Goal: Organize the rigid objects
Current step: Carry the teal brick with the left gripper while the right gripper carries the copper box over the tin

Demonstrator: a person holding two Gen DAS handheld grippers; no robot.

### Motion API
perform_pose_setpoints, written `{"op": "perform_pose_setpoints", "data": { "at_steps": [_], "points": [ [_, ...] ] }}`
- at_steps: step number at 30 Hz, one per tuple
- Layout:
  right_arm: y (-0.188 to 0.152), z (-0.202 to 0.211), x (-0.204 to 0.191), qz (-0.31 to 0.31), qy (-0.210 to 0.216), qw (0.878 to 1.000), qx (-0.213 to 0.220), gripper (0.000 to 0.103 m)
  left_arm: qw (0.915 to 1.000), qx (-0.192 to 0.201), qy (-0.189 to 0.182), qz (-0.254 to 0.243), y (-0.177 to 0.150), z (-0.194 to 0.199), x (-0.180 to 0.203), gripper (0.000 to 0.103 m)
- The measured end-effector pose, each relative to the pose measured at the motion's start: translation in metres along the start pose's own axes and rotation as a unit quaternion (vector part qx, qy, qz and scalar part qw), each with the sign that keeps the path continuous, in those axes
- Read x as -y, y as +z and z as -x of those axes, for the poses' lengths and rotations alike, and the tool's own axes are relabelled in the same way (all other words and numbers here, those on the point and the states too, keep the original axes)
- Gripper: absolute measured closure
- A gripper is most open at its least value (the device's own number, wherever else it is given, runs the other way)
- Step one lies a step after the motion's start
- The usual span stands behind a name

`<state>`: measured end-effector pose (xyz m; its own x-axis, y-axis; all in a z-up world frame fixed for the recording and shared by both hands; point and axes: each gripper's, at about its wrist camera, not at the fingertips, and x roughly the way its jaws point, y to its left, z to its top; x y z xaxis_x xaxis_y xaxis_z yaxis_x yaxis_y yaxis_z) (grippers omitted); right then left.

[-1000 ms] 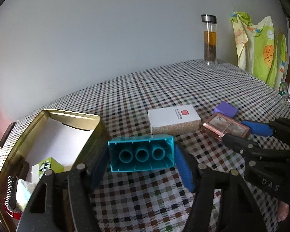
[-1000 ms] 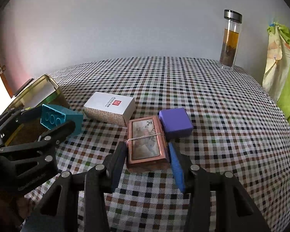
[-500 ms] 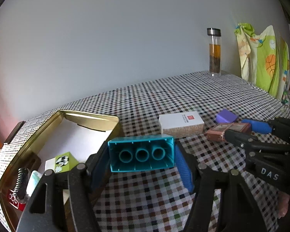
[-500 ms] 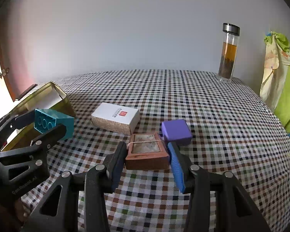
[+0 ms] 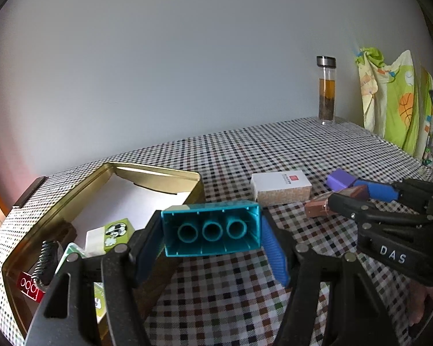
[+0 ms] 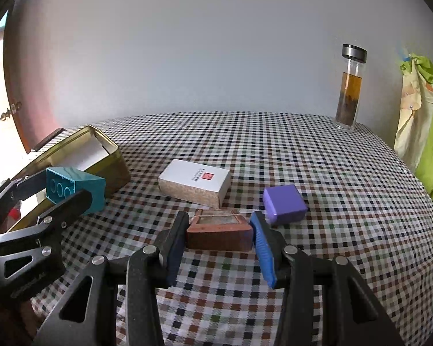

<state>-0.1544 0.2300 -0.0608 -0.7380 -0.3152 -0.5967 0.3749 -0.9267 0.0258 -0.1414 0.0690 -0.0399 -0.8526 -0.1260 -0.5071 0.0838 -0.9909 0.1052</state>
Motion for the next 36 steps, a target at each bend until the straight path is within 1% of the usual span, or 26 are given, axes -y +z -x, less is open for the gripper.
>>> {"op": "perform_pose_setpoints", "data": {
  "at_steps": [14,28,36],
  "points": [
    [0.000,0.004,-0.015,0.010,0.007,1.000,0.012,0.056,0.9998,0.014,0.016,0.004,-0.003,0.009,-0.005,0.038],
    [0.000,0.007,-0.027,0.012,0.012,1.000,0.022,0.056,0.9992,0.030,0.020,0.020,-0.006,0.018,-0.015,0.038],
    [-0.001,0.014,-0.033,0.012,0.017,0.999,0.041,0.056,0.9986,0.040,0.021,0.028,-0.007,0.023,-0.019,0.038]
  ]
}}
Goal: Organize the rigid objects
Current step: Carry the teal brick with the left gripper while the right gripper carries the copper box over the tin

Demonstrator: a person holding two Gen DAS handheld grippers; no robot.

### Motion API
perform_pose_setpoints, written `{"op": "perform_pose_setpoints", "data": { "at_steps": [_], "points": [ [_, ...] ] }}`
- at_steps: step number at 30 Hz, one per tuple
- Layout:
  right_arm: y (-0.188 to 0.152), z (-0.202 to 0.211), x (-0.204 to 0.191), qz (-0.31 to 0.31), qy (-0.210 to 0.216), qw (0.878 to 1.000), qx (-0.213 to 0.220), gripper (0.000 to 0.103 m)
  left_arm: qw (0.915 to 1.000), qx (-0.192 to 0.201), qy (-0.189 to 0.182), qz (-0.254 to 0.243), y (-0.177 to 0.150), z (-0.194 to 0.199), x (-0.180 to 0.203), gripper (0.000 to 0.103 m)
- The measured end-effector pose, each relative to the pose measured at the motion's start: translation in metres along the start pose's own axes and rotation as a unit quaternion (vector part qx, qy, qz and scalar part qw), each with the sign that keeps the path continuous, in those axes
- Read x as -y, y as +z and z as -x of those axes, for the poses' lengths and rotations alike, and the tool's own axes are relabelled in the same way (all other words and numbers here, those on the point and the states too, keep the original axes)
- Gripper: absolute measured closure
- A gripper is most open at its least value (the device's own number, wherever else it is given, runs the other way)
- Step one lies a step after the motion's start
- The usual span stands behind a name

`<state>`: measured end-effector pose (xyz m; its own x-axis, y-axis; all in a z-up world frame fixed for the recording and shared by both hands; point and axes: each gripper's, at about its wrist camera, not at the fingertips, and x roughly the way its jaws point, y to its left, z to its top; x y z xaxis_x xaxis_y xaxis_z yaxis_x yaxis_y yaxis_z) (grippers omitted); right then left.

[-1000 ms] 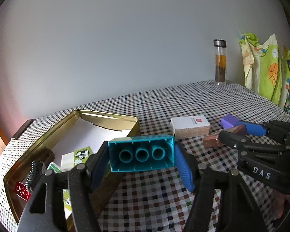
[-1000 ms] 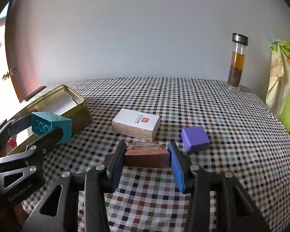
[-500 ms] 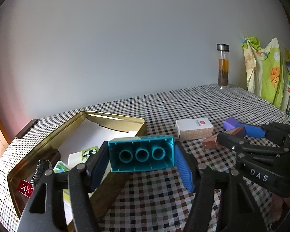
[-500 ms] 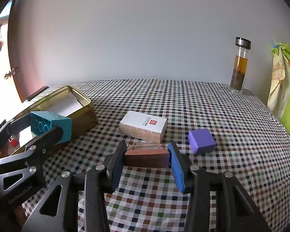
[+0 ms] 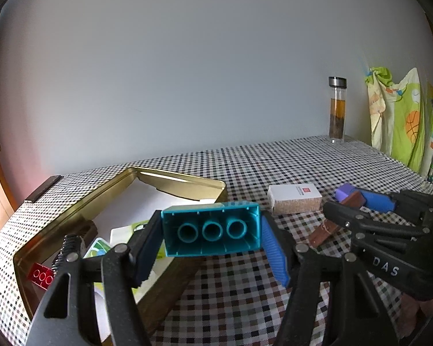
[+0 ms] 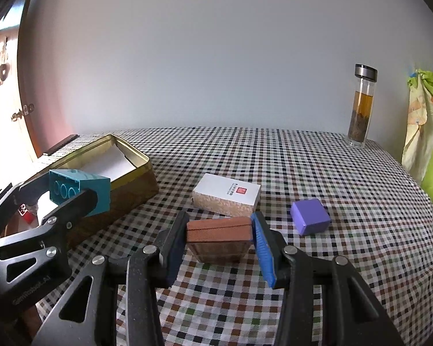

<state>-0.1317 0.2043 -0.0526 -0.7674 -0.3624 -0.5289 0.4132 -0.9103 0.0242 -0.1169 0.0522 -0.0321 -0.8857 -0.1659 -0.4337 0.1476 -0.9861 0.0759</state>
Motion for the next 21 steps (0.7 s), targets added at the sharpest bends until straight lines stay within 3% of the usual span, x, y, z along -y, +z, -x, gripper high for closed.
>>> {"op": "perform_pose_setpoints", "data": {
  "at_steps": [21],
  "points": [
    [0.000,0.009,-0.011,0.007,0.013,0.999,0.034,0.056,0.9998,0.011,-0.006,0.016,-0.003,0.011,-0.013,0.039]
  ]
}}
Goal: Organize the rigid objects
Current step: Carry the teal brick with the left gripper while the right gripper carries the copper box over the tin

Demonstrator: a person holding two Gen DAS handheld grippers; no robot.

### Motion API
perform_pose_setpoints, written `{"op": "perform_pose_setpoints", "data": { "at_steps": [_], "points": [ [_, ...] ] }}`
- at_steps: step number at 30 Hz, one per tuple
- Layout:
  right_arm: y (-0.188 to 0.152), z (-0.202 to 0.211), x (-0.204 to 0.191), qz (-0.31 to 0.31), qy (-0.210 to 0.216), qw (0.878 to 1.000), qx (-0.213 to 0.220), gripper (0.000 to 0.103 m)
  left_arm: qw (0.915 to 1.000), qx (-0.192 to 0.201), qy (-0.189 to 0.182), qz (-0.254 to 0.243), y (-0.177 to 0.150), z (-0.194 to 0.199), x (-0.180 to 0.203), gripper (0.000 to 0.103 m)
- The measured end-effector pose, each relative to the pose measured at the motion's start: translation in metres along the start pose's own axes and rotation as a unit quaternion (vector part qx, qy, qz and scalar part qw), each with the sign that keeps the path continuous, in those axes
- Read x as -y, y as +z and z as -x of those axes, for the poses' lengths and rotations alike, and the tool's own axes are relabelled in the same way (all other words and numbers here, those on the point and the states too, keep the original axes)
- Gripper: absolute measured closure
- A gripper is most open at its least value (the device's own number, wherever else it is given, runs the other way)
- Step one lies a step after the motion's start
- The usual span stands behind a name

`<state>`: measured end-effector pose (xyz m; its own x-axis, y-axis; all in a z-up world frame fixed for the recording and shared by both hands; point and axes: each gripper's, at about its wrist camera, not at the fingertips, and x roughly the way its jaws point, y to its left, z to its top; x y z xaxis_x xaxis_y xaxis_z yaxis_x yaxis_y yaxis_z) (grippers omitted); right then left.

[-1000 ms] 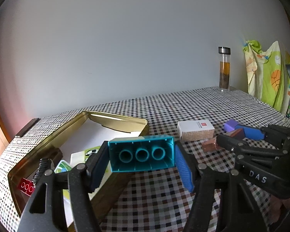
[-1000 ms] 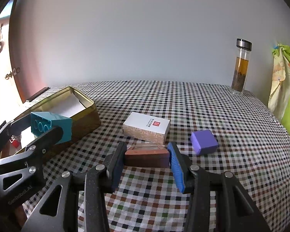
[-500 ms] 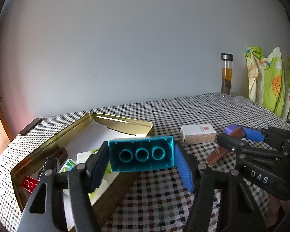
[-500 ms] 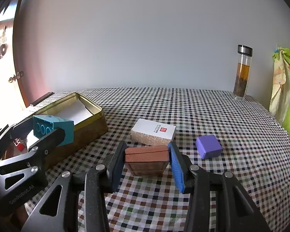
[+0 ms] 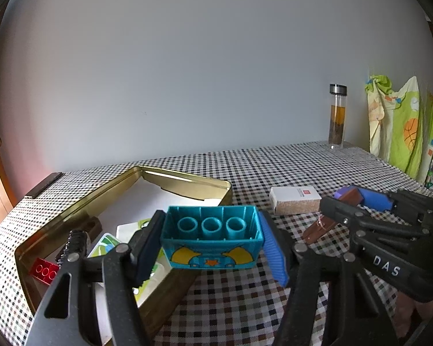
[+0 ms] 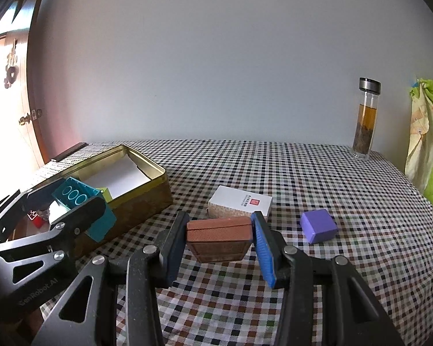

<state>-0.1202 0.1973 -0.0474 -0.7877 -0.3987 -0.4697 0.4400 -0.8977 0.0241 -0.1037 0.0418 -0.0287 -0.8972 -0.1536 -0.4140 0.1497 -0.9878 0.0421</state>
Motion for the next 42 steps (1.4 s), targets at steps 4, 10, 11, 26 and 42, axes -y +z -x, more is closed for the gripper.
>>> {"op": "perform_pose_setpoints", "data": {
  "at_steps": [4,10,11,26,42],
  "points": [
    [0.000,0.002,-0.001,-0.001,0.002,1.000,0.009,0.056,1.0000,0.008,0.002,0.001,-0.001,0.005,0.000,0.039],
    [-0.001,0.011,-0.005,0.004,0.003,0.999,0.034,0.056,0.9998,0.019,0.000,0.003,-0.001,0.009,0.000,0.039],
    [-0.001,0.012,-0.006,0.005,0.004,0.999,0.038,0.056,0.9998,0.020,0.000,0.004,-0.001,0.009,0.000,0.039],
    [0.000,0.024,-0.019,0.011,0.010,0.997,0.071,0.056,0.9987,0.051,-0.004,0.009,0.003,0.026,-0.004,0.039],
    [0.007,0.017,-0.039,0.030,0.021,0.996,0.079,0.056,0.9972,0.065,0.020,0.032,0.007,0.038,-0.030,0.039]
  ]
}}
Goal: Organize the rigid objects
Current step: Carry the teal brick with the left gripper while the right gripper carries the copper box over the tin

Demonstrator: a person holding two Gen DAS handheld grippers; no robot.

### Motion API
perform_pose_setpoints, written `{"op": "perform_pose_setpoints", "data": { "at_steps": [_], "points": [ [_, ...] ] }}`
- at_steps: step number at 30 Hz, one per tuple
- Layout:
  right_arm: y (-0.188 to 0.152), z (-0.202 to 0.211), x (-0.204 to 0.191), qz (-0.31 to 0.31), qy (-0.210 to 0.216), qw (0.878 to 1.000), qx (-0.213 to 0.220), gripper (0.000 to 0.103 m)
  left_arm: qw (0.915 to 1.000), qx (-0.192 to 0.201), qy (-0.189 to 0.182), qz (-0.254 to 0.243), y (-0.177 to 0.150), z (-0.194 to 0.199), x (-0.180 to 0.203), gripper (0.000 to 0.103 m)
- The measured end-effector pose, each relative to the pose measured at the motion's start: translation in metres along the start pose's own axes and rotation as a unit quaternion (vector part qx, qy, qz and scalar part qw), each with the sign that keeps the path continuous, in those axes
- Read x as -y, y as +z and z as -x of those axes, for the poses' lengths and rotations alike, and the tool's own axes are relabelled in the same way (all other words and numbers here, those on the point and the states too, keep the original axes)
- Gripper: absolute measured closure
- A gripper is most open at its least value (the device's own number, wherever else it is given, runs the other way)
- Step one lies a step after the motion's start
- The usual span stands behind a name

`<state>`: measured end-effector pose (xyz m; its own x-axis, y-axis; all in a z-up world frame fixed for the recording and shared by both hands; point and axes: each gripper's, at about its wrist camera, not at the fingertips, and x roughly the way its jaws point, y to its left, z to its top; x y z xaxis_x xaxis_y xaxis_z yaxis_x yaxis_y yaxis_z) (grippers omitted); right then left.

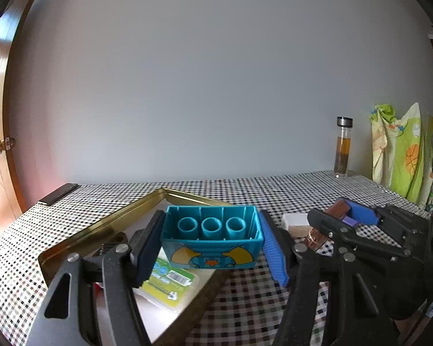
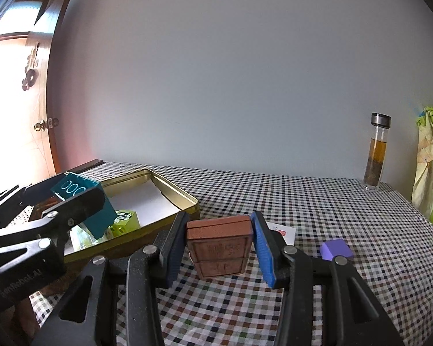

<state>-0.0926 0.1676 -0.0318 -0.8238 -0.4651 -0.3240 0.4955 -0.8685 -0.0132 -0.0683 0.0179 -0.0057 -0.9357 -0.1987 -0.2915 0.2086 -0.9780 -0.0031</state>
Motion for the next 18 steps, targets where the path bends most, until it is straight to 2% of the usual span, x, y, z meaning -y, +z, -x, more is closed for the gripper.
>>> {"op": "perform_pose_setpoints", "data": {
  "at_steps": [18],
  "points": [
    [0.004,-0.015,-0.036,0.029,0.024,0.999,-0.005,0.056,0.9992,0.004,0.024,0.031,-0.001,0.005,-0.039,0.039]
  ]
}}
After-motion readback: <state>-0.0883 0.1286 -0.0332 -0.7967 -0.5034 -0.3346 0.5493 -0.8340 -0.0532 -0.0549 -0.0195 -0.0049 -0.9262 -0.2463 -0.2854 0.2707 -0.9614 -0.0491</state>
